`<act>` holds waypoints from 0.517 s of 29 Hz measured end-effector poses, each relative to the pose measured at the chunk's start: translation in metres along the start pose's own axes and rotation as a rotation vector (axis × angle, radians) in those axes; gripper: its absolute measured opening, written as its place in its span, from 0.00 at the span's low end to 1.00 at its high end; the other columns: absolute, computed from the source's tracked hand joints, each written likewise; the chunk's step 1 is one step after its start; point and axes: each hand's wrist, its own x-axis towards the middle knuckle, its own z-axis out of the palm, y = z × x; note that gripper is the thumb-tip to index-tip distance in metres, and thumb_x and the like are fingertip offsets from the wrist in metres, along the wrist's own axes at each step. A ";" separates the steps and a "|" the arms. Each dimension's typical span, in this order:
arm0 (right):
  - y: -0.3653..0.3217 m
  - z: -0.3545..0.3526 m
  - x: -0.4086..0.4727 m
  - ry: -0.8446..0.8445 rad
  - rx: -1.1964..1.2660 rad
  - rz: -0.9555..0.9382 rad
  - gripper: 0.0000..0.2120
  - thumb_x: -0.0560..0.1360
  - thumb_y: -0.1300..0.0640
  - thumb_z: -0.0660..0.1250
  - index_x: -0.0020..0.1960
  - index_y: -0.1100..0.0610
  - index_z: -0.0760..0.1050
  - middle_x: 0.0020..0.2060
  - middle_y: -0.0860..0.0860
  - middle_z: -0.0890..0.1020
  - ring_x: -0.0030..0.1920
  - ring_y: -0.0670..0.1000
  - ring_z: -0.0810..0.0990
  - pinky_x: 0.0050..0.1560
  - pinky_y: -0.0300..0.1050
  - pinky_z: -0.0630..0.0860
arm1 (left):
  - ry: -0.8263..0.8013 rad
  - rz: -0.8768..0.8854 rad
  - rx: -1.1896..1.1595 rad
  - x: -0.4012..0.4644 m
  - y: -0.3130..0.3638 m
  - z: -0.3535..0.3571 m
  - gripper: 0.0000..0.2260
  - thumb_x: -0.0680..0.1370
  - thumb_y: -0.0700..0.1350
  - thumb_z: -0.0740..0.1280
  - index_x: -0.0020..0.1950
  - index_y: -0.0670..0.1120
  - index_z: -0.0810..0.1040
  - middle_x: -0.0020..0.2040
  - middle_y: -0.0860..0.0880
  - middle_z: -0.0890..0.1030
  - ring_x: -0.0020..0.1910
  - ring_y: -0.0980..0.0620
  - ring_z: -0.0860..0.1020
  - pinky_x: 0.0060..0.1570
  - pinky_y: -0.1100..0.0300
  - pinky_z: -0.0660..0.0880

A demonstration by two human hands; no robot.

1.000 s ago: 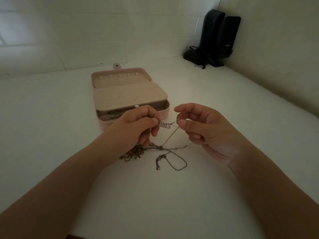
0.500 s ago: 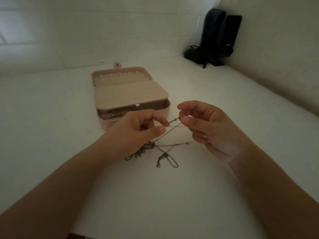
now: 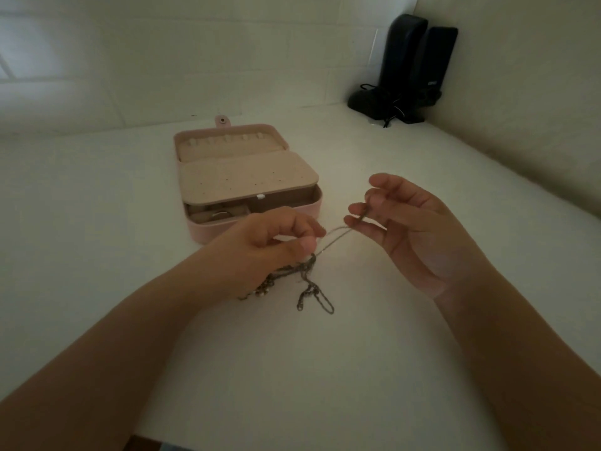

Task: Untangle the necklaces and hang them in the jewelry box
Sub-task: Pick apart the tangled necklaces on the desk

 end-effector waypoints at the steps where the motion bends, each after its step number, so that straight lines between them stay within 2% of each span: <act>1: -0.001 0.000 0.001 0.038 0.073 0.005 0.11 0.74 0.70 0.58 0.46 0.57 0.75 0.32 0.51 0.74 0.35 0.49 0.80 0.48 0.47 0.80 | -0.007 -0.003 -0.064 0.000 0.000 -0.001 0.06 0.75 0.45 0.65 0.38 0.48 0.75 0.52 0.58 0.79 0.53 0.62 0.77 0.51 0.72 0.72; 3: -0.001 -0.002 0.003 0.143 0.153 -0.003 0.12 0.76 0.70 0.56 0.45 0.57 0.74 0.30 0.50 0.73 0.31 0.47 0.77 0.42 0.45 0.80 | 0.008 -0.008 -0.200 0.000 0.001 -0.003 0.07 0.74 0.43 0.62 0.39 0.42 0.76 0.49 0.56 0.81 0.54 0.60 0.77 0.57 0.67 0.71; 5: -0.002 -0.006 0.004 0.256 0.058 -0.029 0.12 0.76 0.69 0.57 0.45 0.55 0.74 0.30 0.48 0.73 0.29 0.45 0.72 0.33 0.40 0.76 | 0.059 -0.012 -0.300 0.000 0.003 -0.005 0.11 0.72 0.43 0.58 0.35 0.38 0.75 0.40 0.51 0.82 0.48 0.52 0.79 0.56 0.60 0.75; 7: -0.002 -0.009 0.004 0.348 -0.134 -0.054 0.13 0.76 0.69 0.58 0.45 0.53 0.75 0.32 0.47 0.72 0.29 0.45 0.69 0.28 0.36 0.70 | 0.115 -0.044 -0.356 -0.001 0.007 -0.007 0.14 0.72 0.45 0.58 0.26 0.44 0.69 0.30 0.49 0.79 0.37 0.52 0.79 0.50 0.61 0.77; 10: -0.003 -0.011 0.004 0.395 -0.316 -0.066 0.14 0.75 0.69 0.59 0.43 0.52 0.76 0.34 0.48 0.72 0.28 0.44 0.67 0.26 0.35 0.65 | 0.191 -0.089 -0.258 -0.001 0.009 -0.008 0.21 0.73 0.55 0.64 0.23 0.48 0.64 0.22 0.52 0.69 0.26 0.53 0.72 0.45 0.60 0.78; 12: -0.003 -0.013 0.004 0.389 -0.417 -0.047 0.14 0.74 0.69 0.60 0.42 0.51 0.77 0.35 0.48 0.72 0.26 0.43 0.66 0.24 0.34 0.64 | 0.255 -0.090 -0.116 -0.003 0.009 -0.008 0.20 0.68 0.58 0.62 0.22 0.48 0.64 0.21 0.53 0.65 0.23 0.54 0.67 0.37 0.63 0.76; 15: -0.004 -0.014 0.002 0.322 -0.472 -0.011 0.13 0.74 0.69 0.60 0.43 0.52 0.77 0.35 0.48 0.72 0.25 0.43 0.64 0.23 0.33 0.62 | 0.280 -0.106 0.045 -0.005 0.007 -0.010 0.23 0.68 0.60 0.62 0.24 0.42 0.65 0.22 0.50 0.64 0.20 0.55 0.64 0.27 0.62 0.71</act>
